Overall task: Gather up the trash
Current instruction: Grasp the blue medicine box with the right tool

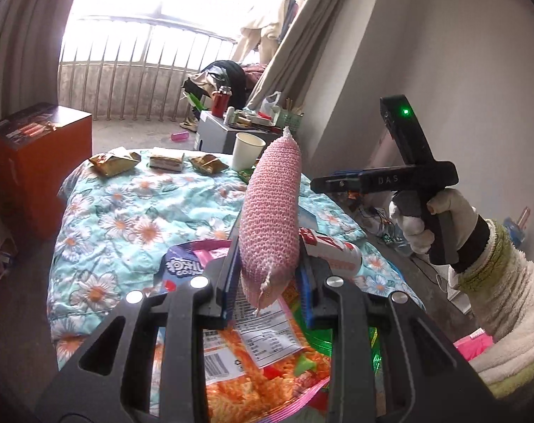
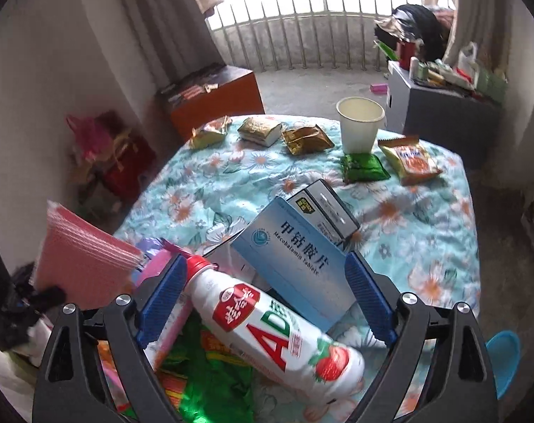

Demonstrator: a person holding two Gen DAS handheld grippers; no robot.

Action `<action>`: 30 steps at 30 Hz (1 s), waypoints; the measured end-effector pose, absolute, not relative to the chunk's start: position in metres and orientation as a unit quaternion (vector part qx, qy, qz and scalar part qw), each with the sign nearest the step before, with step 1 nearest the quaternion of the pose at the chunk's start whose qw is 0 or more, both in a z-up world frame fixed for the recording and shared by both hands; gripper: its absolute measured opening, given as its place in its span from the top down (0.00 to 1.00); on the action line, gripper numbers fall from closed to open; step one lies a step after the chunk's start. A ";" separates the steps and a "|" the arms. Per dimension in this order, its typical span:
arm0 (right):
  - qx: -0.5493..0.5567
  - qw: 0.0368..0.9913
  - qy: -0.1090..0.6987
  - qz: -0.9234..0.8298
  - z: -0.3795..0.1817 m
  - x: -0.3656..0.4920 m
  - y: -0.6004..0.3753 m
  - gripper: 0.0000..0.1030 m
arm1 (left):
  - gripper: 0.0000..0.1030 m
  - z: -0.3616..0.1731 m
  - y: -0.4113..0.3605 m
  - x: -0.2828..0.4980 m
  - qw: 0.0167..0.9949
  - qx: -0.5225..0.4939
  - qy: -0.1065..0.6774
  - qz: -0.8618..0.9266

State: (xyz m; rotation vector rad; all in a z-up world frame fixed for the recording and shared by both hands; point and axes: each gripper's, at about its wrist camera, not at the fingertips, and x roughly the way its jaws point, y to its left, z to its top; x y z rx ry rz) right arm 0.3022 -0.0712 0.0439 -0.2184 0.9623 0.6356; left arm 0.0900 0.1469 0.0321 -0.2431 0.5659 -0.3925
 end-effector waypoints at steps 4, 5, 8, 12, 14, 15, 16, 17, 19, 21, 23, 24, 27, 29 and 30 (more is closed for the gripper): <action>-0.217 0.807 0.462 0.297 0.023 0.313 -0.031 0.14 | 0.74 0.026 0.167 0.089 0.934 -0.140 0.279 -0.175; -0.232 0.800 0.467 0.295 0.017 0.317 -0.025 0.14 | 0.74 0.025 0.169 0.088 0.934 -0.143 0.279 -0.173; -0.253 0.788 0.481 0.289 0.002 0.332 -0.015 0.14 | 0.74 0.023 0.180 0.083 0.934 -0.147 0.280 -0.168; -0.260 0.780 0.494 0.281 -0.012 0.346 -0.011 0.14 | 0.74 0.021 0.184 0.086 0.933 -0.152 0.281 -0.164; -0.253 0.786 0.499 0.263 -0.017 0.355 -0.015 0.14 | 0.74 0.019 0.186 0.088 0.932 -0.156 0.282 -0.164; -0.243 0.791 0.501 0.253 -0.018 0.361 -0.019 0.14 | 0.74 0.018 0.187 0.089 0.932 -0.158 0.283 -0.164; -0.227 0.797 0.505 0.240 -0.018 0.367 -0.025 0.14 | 0.74 0.018 0.187 0.087 0.931 -0.159 0.284 -0.163; -0.209 0.802 0.509 0.232 -0.018 0.373 -0.031 0.14 | 0.74 0.017 0.188 0.087 0.930 -0.161 0.286 -0.164; -0.184 0.804 0.514 0.236 -0.016 0.378 -0.038 0.14 | 0.74 0.018 0.188 0.086 0.929 -0.164 0.287 -0.166; -0.191 0.802 0.510 0.243 -0.015 0.376 -0.038 0.14 | 0.74 0.018 0.188 0.086 0.928 -0.166 0.287 -0.168; -0.213 0.799 0.507 0.243 -0.016 0.373 -0.035 0.14 | 0.74 0.018 0.189 0.088 0.928 -0.166 0.288 -0.168; -0.222 0.797 0.507 0.242 -0.018 0.372 -0.033 0.14 | 0.74 0.018 0.189 0.088 0.928 -0.167 0.288 -0.168; -0.243 0.790 0.510 0.239 -0.024 0.372 -0.028 0.14 | 0.74 0.017 0.189 0.089 0.927 -0.171 0.289 -0.169; -0.254 0.787 0.509 0.238 -0.030 0.373 -0.024 0.14 | 0.74 0.016 0.188 0.090 0.926 -0.171 0.290 -0.168; -0.259 0.786 0.509 0.236 -0.032 0.374 -0.023 0.14 | 0.74 0.016 0.188 0.089 0.927 -0.171 0.290 -0.167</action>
